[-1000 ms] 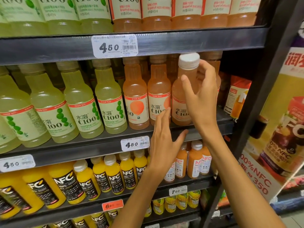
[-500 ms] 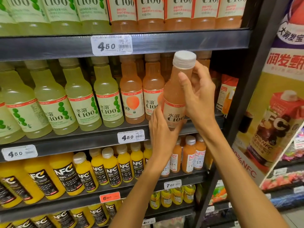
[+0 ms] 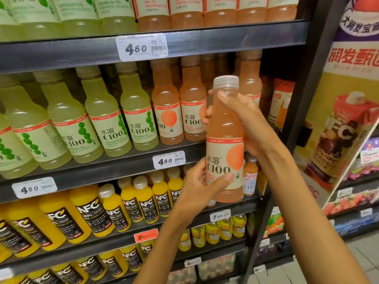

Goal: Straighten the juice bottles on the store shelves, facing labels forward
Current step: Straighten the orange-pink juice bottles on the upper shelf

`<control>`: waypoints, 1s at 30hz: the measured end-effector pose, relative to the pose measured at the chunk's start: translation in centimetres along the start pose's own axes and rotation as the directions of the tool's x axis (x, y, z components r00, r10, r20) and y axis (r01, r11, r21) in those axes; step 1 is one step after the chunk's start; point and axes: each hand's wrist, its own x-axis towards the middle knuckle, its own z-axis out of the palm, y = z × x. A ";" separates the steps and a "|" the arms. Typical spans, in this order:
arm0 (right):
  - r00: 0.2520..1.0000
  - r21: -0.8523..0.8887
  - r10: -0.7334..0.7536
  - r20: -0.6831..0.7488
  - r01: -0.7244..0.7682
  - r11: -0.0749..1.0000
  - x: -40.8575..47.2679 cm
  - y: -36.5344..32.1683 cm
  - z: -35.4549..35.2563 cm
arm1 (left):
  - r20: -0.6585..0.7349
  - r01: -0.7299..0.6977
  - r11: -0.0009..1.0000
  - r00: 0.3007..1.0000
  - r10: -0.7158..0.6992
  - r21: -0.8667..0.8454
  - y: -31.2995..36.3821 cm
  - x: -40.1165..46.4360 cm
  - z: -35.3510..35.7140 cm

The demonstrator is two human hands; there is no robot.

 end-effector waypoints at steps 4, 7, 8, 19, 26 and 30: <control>0.984 -0.054 -0.058 -0.167 0.050 0.997 -0.7 1.2 0.8 | 0.038 0.010 0.998 0.999 -0.007 -0.063 0.4 -0.8 -0.9; 0.977 -0.038 -0.050 -0.207 0.043 0.998 -1.0 1.3 0.9 | -0.016 0.026 0.999 1.000 -0.027 -0.038 1.5 -1.0 -0.2; 0.982 -0.017 -0.017 -0.187 0.014 1.000 -0.9 1.1 0.7 | -0.021 0.042 0.998 0.999 -0.043 -0.044 1.5 -1.0 0.0; 0.989 0.369 0.118 0.091 -0.144 0.918 -0.7 -0.4 -1.7 | 0.175 0.253 0.904 0.963 -0.203 -0.345 1.4 -1.2 1.8; 0.987 0.038 0.086 -0.133 -0.082 0.996 0.2 -1.1 -3.8 | -0.067 0.205 0.968 0.974 -0.217 -0.148 2.3 0.3 4.7; 0.950 0.336 0.312 0.024 -0.301 0.892 0.6 -0.8 -5.0 | 0.089 0.282 0.787 0.956 -0.281 -0.548 2.5 -0.2 6.5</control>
